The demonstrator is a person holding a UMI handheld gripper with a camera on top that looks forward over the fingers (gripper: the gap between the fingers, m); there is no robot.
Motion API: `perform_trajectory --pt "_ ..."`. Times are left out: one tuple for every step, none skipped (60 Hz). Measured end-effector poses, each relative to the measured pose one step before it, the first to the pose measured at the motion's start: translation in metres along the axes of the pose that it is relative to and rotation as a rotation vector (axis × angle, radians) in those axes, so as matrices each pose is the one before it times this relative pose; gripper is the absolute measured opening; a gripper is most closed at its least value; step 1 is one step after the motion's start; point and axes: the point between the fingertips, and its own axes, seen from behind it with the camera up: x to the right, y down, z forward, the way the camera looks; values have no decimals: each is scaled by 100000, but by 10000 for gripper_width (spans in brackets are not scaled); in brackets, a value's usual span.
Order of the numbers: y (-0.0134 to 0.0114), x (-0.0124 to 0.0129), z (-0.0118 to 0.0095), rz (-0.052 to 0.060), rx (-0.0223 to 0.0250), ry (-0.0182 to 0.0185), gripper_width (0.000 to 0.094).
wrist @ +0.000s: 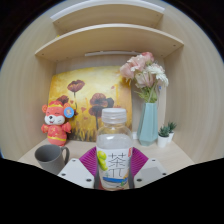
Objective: Pour water
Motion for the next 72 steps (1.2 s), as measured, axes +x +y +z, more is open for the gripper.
perform_trajectory --pt "303 -37 103 156 -238 -477 400" --pt "254 -27 90 22 -140 -381 399" --pt "213 7 72 30 -33 -160 400" --pt "251 -19 75 -5 -45 -108 399" --pt "237 -58 81 -148 -87 -280 399" --pt "168 -335 -28 39 -561 122 399" --pt "282 -198 66 -226 -102 -443 399" --pt "223 -62 51 -438 -82 -291 400" --pt "172 22 86 -456 -92 129 399" --pt "224 11 85 -647 -97 222 400" --pt "270 -50 79 -830 -211 107 401" --pt "-79 -75 -37 -871 522 -248 401" --pt "-165 -141 103 -525 1261 86 400" --pt "166 16 47 -434 11 -39 400" --pt "-84 -3 -25 32 409 141 401" --pt "24 -6 6 329 83 66 398" --pt "62 54 2 254 -275 77 399" --pt "-41 41 17 297 103 66 398" --pt "29 34 7 371 -241 5 397" --pt "-40 18 4 380 24 -51 398" --pt "14 16 2 244 -104 -90 398" --pt "0 10 -20 135 -46 -111 408" --pt "27 4 -23 93 132 56 413" --pt "-47 23 -2 199 0 -100 417" --pt "30 38 -67 319 -167 172 445" --pt "-19 31 -28 169 87 193 448" --pt "42 39 -15 195 -82 164 473" --pt "-12 44 -20 214 58 295 485" --pt "2 27 -19 95 -15 260 496" --pt "44 37 -35 170 -201 269 516" --pt "2 8 -38 214 -110 229 524" --pt "53 13 -28 51 -302 225 537" --pt "82 49 34 -62 -455 227 549" --pt "238 -19 -65 -91 -993 342 565" --pt "262 45 -39 -250 -1278 331 589" --pt "239 156 -1 -290 -1336 599 623" --pt "271 160 -72 -221 -1304 921 663" --pt "231 178 -164 -175 -1100 1069 710" --pt "129 200 -152 -160 -669 1108 753" --pt "85 160 -196 -141 -395 1048 791" --pt "48 109 -242 -180 -161 726 821" --pt "-5 62 -215 -255 11 409 843" --pt "21 34 -278 -89 82 389 853" --pt "47 36 -274 78 240 314 859" --pt "34 11 -303 125 218 195 861" --pt "78 4 -346 130 -2 22 859" --pt "167 7 -380 159 -279 21 860" --pt "217 0 -402 234 -552 21 861" --pt "235 -12 -427 411 -601 43 860" --pt "235 -56 -458 446 -643 -49 859" --pt "163 -111 -477 369 -729 -33 858" --pt "325 -91 -477 451 -756 -199 855" --pt "352 -87 -511 505 -947 -116 855" --pt "333 -140 -546 571 -909 -145 853" --pt "281 -221 -570 494 -634 -368 849" --pt "221 -258 -612 363 -313 -382 847" --pt "234 -234 -577 273 -279 -455 848" --pt "298 -234 -551 94 -463 -328 847" --pt "411 -233 -574 -147 -797 -238 849" --pt "412 -256 -560 -342 -879 -259 847" --pt "380 -259 -560 -492 -784 -240 846" --pt "362 -227 -552 -532 -647 -198 850" --pt "293 -264 -561 -292 -623 19 849" --pt "278 -210 -542 -326 -375 -108 848" --pt "260 -245 -489 -245 -143 -162 848" --pt "225 -247 -500 -206 -142 -164 846" --pt "219 -216 -456 -222 -160 -86 846" --pt "251 -228 -430 -181 -262 39 848" --pt "248 -201 -456 -177 -418 36 850" --pt "227 -138 -496 -191 -522 -103 855" --pt "193 -162 -377 -39 -401 5 859" --pt "167 -201 -445 32 -309 0 862"
